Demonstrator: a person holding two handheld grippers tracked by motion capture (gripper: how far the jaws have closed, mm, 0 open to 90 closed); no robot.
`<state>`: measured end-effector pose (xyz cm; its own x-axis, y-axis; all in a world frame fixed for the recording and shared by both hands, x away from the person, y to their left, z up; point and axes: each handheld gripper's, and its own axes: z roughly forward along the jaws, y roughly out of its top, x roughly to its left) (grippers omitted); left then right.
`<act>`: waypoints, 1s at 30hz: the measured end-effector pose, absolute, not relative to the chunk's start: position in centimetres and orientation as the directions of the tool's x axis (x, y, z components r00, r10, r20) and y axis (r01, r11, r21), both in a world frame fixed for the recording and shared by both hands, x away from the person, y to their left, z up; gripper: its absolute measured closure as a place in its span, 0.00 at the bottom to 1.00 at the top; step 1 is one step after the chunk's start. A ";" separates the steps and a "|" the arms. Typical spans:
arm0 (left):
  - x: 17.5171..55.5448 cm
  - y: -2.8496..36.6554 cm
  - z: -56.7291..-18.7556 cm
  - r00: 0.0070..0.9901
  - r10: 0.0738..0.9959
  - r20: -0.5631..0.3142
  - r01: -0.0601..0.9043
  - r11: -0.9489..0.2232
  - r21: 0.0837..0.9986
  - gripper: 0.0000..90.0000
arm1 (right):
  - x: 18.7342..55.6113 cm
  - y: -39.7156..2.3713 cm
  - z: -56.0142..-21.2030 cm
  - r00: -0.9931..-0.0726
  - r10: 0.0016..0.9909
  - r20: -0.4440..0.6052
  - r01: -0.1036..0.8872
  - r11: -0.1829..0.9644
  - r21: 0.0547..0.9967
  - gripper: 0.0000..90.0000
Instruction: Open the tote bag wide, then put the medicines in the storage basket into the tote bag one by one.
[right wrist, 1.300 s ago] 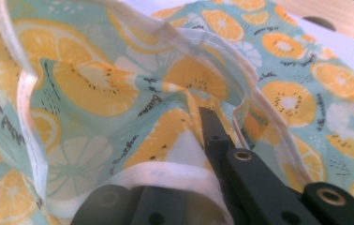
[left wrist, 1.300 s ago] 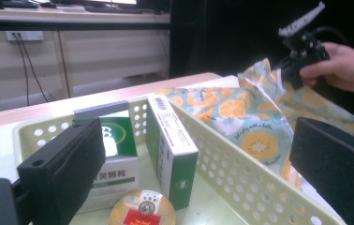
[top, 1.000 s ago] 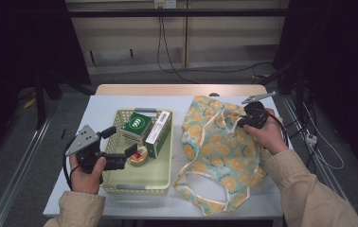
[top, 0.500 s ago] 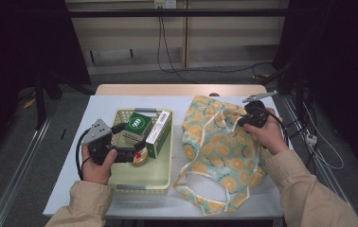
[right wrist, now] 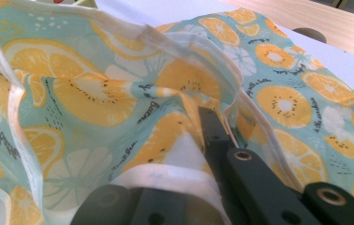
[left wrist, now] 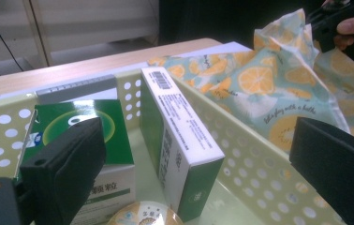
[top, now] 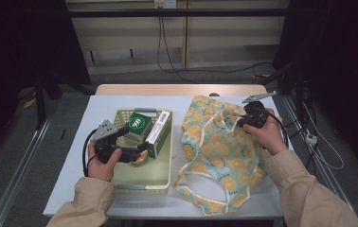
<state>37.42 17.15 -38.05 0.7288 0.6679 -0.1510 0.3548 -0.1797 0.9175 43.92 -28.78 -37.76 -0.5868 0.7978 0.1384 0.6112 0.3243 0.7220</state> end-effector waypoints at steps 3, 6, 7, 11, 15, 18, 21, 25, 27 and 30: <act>37.7 17.3 -38.2 0.730 0.667 -0.148 0.355 -0.184 0.917 0.04 | 44.1 -28.9 -37.9 -0.584 0.800 0.135 0.613 0.327 0.719 0.99; 37.9 17.1 -38.6 0.740 0.661 -0.128 0.353 -0.219 0.910 0.04 | 44.2 -28.8 -38.0 -0.584 0.799 0.142 0.619 0.325 0.715 0.99; 37.9 17.0 -38.7 0.738 0.662 -0.129 0.357 -0.222 0.907 0.04 | 44.2 -28.9 -38.1 -0.582 0.801 0.139 0.620 0.326 0.714 0.99; 38.1 17.1 -39.2 0.734 0.665 -0.137 0.369 -0.222 0.902 0.04 | 44.3 -28.8 -38.3 -0.580 0.801 0.149 0.624 0.320 0.714 0.99; 38.3 17.4 -39.6 0.726 0.675 -0.131 0.376 -0.230 0.897 0.05 | 44.3 -28.5 -38.2 -0.585 0.798 0.145 0.624 0.329 0.709 0.99; 38.3 17.6 -39.9 0.721 0.679 -0.139 0.388 -0.228 0.893 0.05 | 44.2 -28.4 -38.2 -0.586 0.797 0.149 0.624 0.326 0.710 0.99; 38.4 17.7 -40.4 0.724 0.677 -0.130 0.396 -0.254 0.882 0.05 | 44.3 -28.1 -38.3 -0.586 0.797 0.148 0.631 0.333 0.701 0.99; 38.6 17.7 -40.7 0.721 0.680 -0.137 0.418 -0.269 0.867 0.05 | 44.4 -27.5 -38.2 -0.586 0.796 0.150 0.630 0.331 0.703 0.99; 38.7 17.4 -40.9 0.726 0.676 -0.128 0.429 -0.299 0.852 0.05 | 44.6 -27.3 -38.1 -0.586 0.797 0.147 0.629 0.333 0.703 0.99; 38.8 17.1 -41.3 0.740 0.663 -0.116 0.440 -0.347 0.828 0.05 | 44.7 -27.0 -38.0 -0.588 0.795 0.147 0.627 0.334 0.704 0.99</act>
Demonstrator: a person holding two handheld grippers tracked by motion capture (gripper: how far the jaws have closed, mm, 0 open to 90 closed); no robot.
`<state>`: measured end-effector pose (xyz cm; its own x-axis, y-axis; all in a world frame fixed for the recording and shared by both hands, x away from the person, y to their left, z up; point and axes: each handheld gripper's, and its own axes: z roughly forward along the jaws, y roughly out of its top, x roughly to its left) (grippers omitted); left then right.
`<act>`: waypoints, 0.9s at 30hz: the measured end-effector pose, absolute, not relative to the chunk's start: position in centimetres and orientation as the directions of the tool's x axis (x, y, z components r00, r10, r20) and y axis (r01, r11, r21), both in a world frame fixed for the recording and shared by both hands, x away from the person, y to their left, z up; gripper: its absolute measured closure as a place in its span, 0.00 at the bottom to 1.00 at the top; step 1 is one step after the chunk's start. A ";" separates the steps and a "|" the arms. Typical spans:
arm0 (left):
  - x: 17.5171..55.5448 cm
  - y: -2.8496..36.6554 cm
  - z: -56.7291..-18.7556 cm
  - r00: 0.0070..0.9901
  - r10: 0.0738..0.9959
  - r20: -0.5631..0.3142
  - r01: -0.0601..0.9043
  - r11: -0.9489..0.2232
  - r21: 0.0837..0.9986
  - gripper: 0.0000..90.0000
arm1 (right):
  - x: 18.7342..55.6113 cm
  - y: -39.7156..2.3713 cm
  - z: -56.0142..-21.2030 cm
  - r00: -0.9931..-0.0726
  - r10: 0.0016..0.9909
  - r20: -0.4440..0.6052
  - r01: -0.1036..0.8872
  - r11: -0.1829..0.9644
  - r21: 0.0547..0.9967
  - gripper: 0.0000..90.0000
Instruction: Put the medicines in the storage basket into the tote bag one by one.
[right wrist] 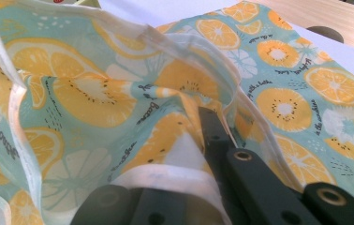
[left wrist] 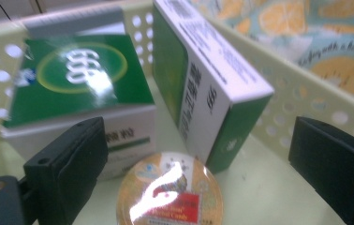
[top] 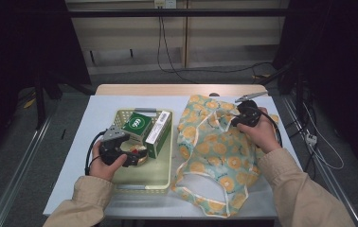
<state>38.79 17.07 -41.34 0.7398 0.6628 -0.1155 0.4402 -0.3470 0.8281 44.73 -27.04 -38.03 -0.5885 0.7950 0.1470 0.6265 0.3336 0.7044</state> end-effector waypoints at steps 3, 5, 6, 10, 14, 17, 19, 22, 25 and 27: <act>39.0 16.8 -41.8 0.742 0.662 -0.109 0.465 -0.391 0.794 0.06 | 44.7 -26.9 -38.0 -0.593 0.792 0.148 0.624 0.336 0.706 0.99; 39.1 16.6 -42.1 0.736 0.667 -0.115 0.491 -0.409 0.769 0.06 | 44.7 -26.8 -38.0 -0.597 0.789 0.144 0.621 0.341 0.706 0.99; 39.1 16.5 -42.3 0.734 0.671 -0.109 0.496 -0.419 0.761 0.06 | 44.7 -26.8 -38.0 -0.598 0.789 0.144 0.620 0.341 0.707 0.99; 39.6 16.1 -43.0 0.709 0.695 -0.122 0.559 -0.449 0.696 0.06 | 44.5 -26.8 -37.8 -0.600 0.789 0.136 0.617 0.347 0.706 0.99; 39.9 15.6 -43.5 0.705 0.702 -0.098 0.579 -0.490 0.651 0.07 | 44.3 -26.7 -37.8 -0.609 0.782 0.133 0.616 0.361 0.700 0.99; 40.2 15.4 -44.0 0.677 0.729 -0.100 0.619 -0.491 0.613 0.08 | 44.2 -26.6 -37.7 -0.613 0.780 0.130 0.614 0.365 0.700 0.99; 40.4 15.4 -44.1 0.665 0.740 -0.099 0.633 -0.489 0.601 0.11 | 44.2 -26.6 -37.7 -0.615 0.778 0.128 0.611 0.368 0.701 0.99; 40.3 15.3 -44.4 0.663 0.741 -0.104 0.648 -0.499 0.575 0.15 | 44.1 -26.6 -37.7 -0.619 0.775 0.127 0.607 0.370 0.703 0.99; 40.3 15.4 -44.1 0.650 0.752 -0.106 0.656 -0.485 0.578 0.22 | 44.1 -26.7 -37.8 -0.619 0.775 0.129 0.609 0.369 0.702 0.99; 40.2 15.4 -43.9 0.657 0.746 -0.104 0.649 -0.490 0.582 0.23 | 44.1 -26.8 -37.9 -0.618 0.774 0.136 0.613 0.367 0.700 0.99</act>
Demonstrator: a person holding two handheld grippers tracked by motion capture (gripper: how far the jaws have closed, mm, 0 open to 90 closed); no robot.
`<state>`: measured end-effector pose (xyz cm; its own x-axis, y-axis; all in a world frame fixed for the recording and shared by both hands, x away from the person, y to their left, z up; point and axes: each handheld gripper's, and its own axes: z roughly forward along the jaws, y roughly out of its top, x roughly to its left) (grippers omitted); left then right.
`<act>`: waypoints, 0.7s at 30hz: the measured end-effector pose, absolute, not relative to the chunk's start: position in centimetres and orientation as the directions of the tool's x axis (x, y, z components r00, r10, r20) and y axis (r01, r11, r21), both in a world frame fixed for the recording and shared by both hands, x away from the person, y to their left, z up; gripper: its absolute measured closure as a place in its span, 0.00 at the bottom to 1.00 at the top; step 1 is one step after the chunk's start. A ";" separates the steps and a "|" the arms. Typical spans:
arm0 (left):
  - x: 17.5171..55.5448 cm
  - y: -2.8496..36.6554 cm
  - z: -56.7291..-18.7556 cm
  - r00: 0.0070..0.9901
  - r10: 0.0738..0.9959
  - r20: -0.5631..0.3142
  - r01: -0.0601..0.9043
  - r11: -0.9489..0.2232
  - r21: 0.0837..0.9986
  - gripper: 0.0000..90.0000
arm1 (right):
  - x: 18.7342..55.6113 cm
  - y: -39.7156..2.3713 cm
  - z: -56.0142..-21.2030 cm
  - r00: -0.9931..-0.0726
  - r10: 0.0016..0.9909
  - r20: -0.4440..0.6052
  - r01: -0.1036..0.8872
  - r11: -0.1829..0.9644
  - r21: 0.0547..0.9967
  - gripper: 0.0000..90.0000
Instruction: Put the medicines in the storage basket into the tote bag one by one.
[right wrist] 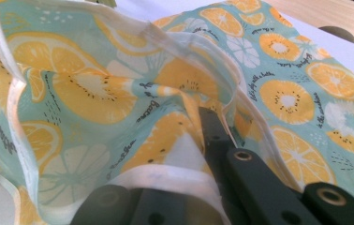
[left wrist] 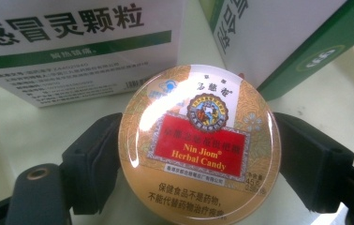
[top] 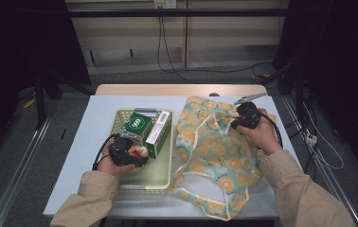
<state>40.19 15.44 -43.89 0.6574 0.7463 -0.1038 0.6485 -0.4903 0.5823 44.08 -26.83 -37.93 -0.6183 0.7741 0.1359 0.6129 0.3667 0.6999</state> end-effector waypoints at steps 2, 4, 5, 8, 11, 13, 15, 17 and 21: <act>40.0 15.5 -43.5 0.655 0.749 -0.101 0.645 -0.485 0.591 0.23 | 44.1 -27.0 -38.1 -0.614 0.777 0.139 0.616 0.361 0.700 0.99; 39.8 15.6 -43.0 0.661 0.744 -0.097 0.629 -0.478 0.613 0.23 | 44.1 -27.0 -38.1 -0.612 0.778 0.142 0.619 0.360 0.698 0.99; 39.7 15.6 -42.6 0.657 0.747 -0.103 0.627 -0.465 0.625 0.23 | 44.1 -27.0 -38.1 -0.612 0.778 0.140 0.619 0.361 0.697 0.99; 39.4 15.7 -41.4 0.652 0.750 -0.112 0.613 -0.434 0.660 0.23 | 44.1 -27.0 -38.0 -0.613 0.778 0.138 0.616 0.360 0.701 0.99; 39.2 15.8 -39.8 0.661 0.744 -0.100 0.597 -0.440 0.671 0.23 | 44.1 -27.0 -38.0 -0.613 0.778 0.139 0.616 0.360 0.700 0.99; 39.0 15.7 -38.8 0.662 0.742 -0.106 0.590 -0.429 0.684 0.23 | 44.1 -27.0 -38.0 -0.612 0.778 0.141 0.618 0.359 0.700 0.99; 38.7 15.7 -37.7 0.667 0.738 -0.100 0.580 -0.430 0.692 0.23 | 44.1 -27.0 -38.0 -0.612 0.779 0.140 0.617 0.359 0.700 0.99; 38.5 15.6 -36.6 0.672 0.734 -0.097 0.570 -0.429 0.701 0.23 | 44.1 -27.0 -38.0 -0.610 0.780 0.140 0.619 0.359 0.699 0.99; 38.1 14.8 -34.8 0.679 0.725 -0.114 0.556 -0.407 0.725 0.23 | 44.1 -26.8 -38.1 -0.609 0.781 0.140 0.621 0.360 0.696 0.99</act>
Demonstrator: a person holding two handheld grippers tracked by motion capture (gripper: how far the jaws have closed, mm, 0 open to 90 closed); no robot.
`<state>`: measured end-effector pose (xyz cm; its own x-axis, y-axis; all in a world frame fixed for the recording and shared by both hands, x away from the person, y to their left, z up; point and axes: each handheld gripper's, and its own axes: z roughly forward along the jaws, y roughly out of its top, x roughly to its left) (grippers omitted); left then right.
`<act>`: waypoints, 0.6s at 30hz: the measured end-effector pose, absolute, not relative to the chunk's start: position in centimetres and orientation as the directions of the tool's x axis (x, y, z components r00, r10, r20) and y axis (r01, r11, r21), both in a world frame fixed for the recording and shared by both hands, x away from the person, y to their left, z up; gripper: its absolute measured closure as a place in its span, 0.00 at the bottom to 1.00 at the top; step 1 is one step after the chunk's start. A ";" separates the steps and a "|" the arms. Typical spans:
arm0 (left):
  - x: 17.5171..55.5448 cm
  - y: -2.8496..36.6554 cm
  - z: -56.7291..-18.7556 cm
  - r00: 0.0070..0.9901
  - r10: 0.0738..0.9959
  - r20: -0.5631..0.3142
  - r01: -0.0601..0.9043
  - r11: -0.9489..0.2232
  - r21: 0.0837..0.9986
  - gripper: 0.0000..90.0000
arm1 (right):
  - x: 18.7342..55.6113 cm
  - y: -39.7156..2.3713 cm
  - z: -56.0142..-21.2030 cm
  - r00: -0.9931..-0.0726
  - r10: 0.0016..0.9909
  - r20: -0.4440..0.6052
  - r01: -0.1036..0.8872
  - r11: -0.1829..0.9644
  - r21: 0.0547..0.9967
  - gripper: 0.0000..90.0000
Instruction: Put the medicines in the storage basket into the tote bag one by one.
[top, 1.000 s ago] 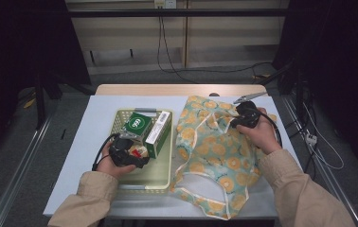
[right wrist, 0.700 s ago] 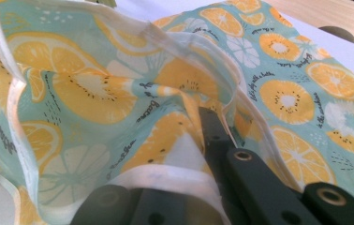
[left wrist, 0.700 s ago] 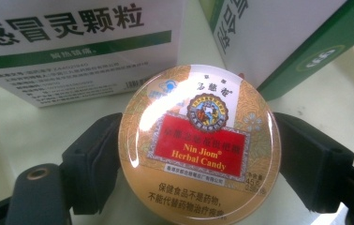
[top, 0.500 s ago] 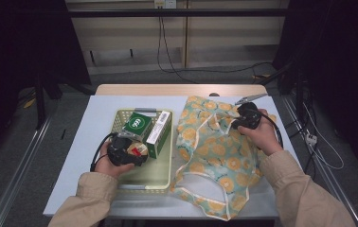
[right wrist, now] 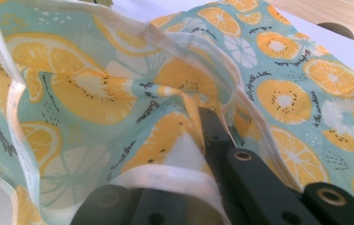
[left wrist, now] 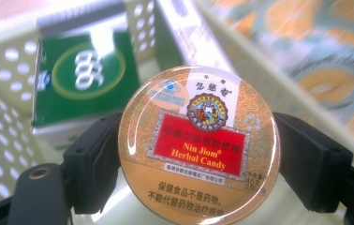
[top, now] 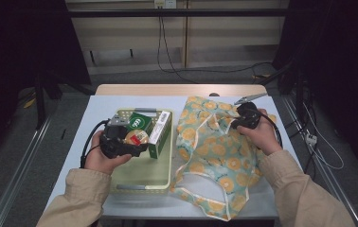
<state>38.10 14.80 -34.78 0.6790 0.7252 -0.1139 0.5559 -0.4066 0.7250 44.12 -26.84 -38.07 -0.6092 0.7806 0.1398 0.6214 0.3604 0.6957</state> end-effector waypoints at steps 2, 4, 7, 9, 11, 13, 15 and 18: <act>37.9 14.1 -34.0 0.695 0.708 -0.128 0.544 -0.401 0.738 0.23 | 44.2 -26.9 -38.2 -0.613 0.778 0.139 0.621 0.365 0.694 0.99; 37.7 13.1 -33.5 0.721 0.679 -0.139 0.528 -0.409 0.745 0.23 | 44.2 -26.9 -38.2 -0.610 0.780 0.138 0.623 0.365 0.692 0.99; 37.3 11.2 -33.2 0.737 0.657 -0.160 0.524 -0.405 0.749 0.23 | 44.2 -27.0 -38.1 -0.606 0.783 0.142 0.625 0.358 0.694 0.99; 37.0 9.7 -33.0 0.755 0.633 -0.168 0.508 -0.405 0.760 0.23 | 44.2 -26.9 -38.1 -0.605 0.783 0.143 0.625 0.356 0.695 0.99; 36.7 8.2 -32.9 0.778 0.607 -0.163 0.485 -0.414 0.771 0.23 | 44.2 -27.0 -38.1 -0.606 0.783 0.143 0.624 0.356 0.696 0.99; 36.4 6.5 -32.8 0.802 0.575 -0.162 0.463 -0.427 0.777 0.23 | 44.2 -27.0 -38.1 -0.607 0.782 0.145 0.625 0.356 0.695 0.99; 36.0 5.0 -32.7 0.827 0.537 -0.170 0.446 -0.440 0.779 0.23 | 44.2 -26.9 -38.1 -0.607 0.782 0.144 0.626 0.358 0.693 0.99; 35.7 3.1 -32.9 0.852 0.490 -0.183 0.432 -0.460 0.776 0.23 | 44.3 -26.9 -38.1 -0.606 0.782 0.146 0.626 0.355 0.695 0.99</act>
